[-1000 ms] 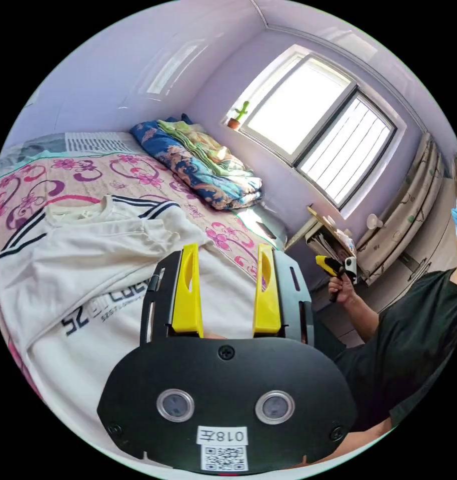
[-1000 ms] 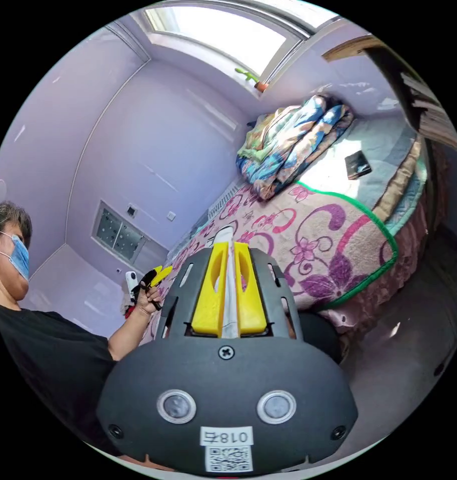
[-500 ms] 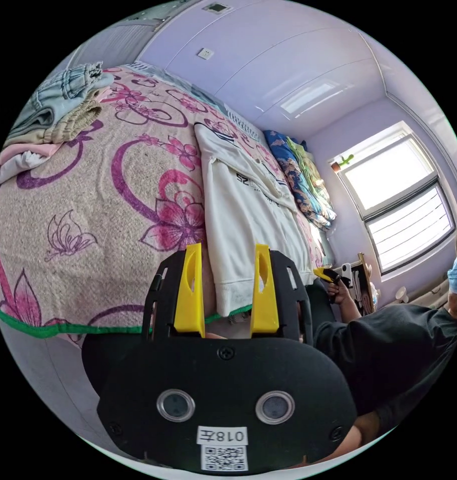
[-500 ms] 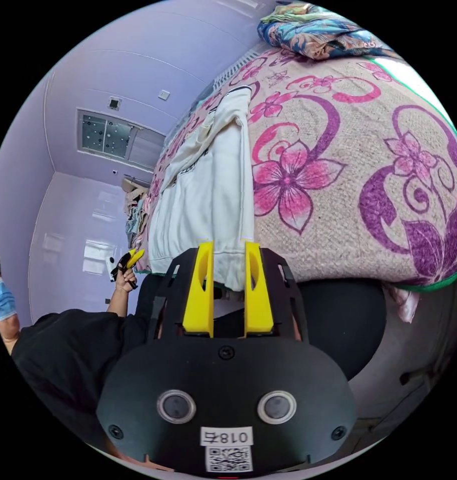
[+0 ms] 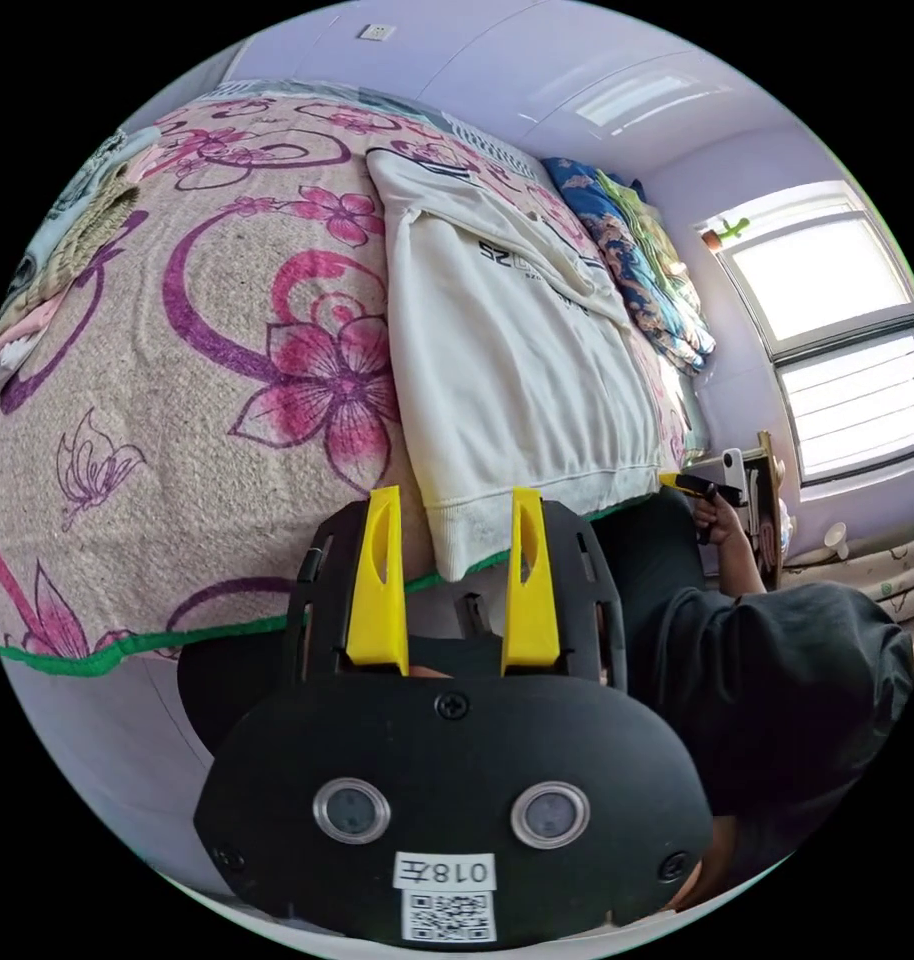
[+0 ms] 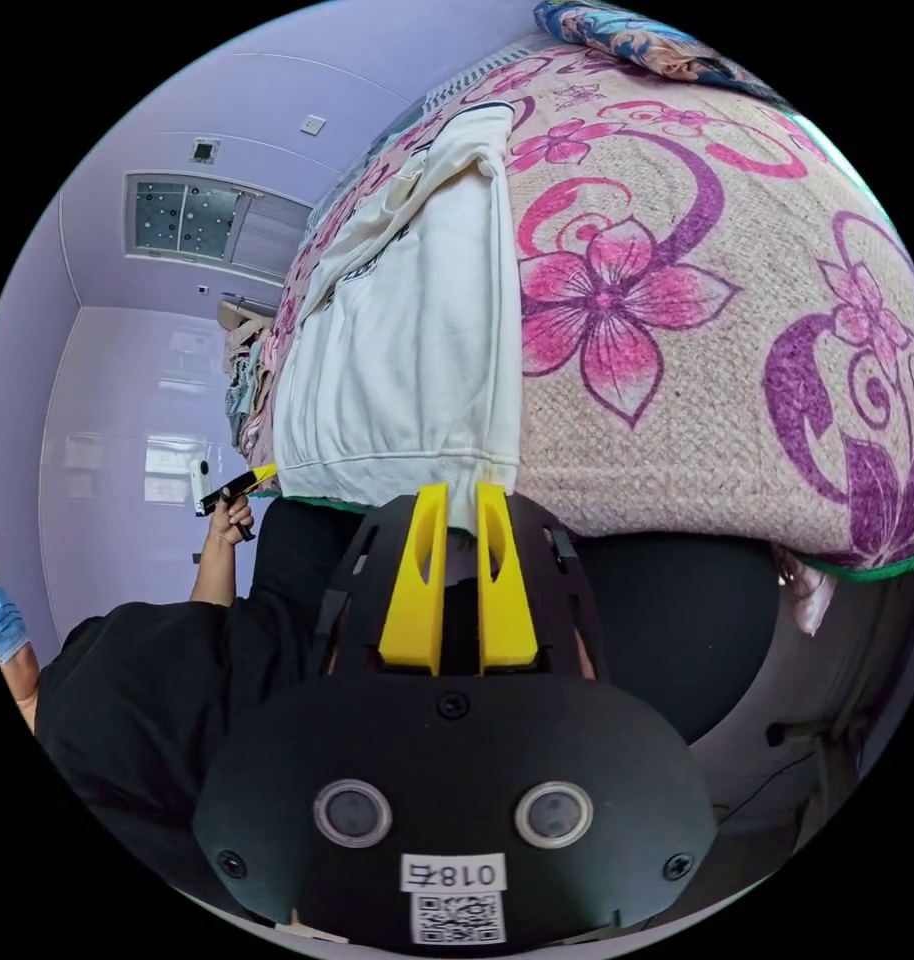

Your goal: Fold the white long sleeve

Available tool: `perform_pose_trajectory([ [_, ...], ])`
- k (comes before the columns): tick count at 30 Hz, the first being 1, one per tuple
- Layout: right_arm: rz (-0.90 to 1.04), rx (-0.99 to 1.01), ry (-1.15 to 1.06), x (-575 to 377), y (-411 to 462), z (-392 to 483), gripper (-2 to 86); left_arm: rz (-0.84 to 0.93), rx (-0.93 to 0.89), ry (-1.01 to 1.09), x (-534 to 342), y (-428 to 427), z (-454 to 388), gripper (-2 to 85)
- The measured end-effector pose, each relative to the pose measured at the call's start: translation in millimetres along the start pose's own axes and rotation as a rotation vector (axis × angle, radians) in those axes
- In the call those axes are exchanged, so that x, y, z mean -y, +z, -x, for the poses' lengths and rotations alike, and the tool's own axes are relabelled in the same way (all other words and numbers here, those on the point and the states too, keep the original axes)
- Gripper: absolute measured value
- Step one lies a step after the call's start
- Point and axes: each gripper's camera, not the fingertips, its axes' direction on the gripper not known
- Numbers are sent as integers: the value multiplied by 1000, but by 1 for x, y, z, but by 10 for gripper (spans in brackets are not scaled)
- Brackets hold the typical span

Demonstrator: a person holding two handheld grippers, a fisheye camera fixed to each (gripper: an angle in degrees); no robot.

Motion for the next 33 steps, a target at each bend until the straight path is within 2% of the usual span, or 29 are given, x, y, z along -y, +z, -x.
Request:
perform_pose_trajectory([
  [3, -48, -20, -31, -3, -15, 14, 6, 41, 31, 38, 2, -3, -25, 144],
  [6, -75, 2, -43, -4, -26, 23, 2, -48, 78, 60, 5, -21, -58, 142],
  [9, -99, 58, -57, -4, -37, 29, 8, -66, -3, 306, 28, -17, -143, 140],
  [11, -125, 9, -29, -5, -44, 29, 21, 1, -29, 495, 44, 8, -212, 143],
  [13, -153, -82, -16, -7, -52, 30, 58, 90, -131, 713, 55, 54, -301, 150],
  [15, -90, -90, -39, -2, -51, 30, 95, 165, -208, 825, 56, 95, -356, 156],
  [17, -31, -51, -60, 4, -43, 29, 94, 233, -208, 905, 52, 135, -402, 160],
  [20, 26, -57, -70, 10, -36, 29, 41, 292, -175, 970, 37, 188, -455, 164],
  [22, 5, -33, -88, 8, -47, 33, 20, 269, -77, 1003, 17, 211, -486, 168],
  [27, -71, 242, -95, 1, -80, 30, 6, 35, 191, 1079, -28, 220, -536, 172],
  [30, -137, 427, -55, -2, -90, 23, 5, -18, 356, 1137, -51, 236, -558, 171],
  [33, -179, 486, -25, -4, -96, 26, 5, -85, 491, 1132, -68, 250, -569, 129],
])
